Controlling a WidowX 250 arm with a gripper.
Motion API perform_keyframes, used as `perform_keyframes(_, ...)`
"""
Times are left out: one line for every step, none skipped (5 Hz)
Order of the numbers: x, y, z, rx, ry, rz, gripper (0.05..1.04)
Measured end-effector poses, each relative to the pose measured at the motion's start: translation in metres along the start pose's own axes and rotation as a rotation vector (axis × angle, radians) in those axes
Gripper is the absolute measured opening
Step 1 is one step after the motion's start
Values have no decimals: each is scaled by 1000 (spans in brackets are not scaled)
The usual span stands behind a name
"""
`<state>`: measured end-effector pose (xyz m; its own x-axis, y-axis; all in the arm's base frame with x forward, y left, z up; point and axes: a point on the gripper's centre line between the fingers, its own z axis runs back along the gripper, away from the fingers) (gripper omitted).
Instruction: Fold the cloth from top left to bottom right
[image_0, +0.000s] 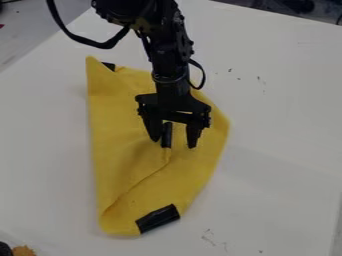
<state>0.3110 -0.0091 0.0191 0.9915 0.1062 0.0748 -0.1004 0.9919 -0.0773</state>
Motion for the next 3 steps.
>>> perform_keyframes(4,-9,14,39,-32,-21,1008)
perform_keyframes(5,-10,21,97,-46,-63,1001)
perform_keyframes(8,-10,24,110,-56,-109,1001)
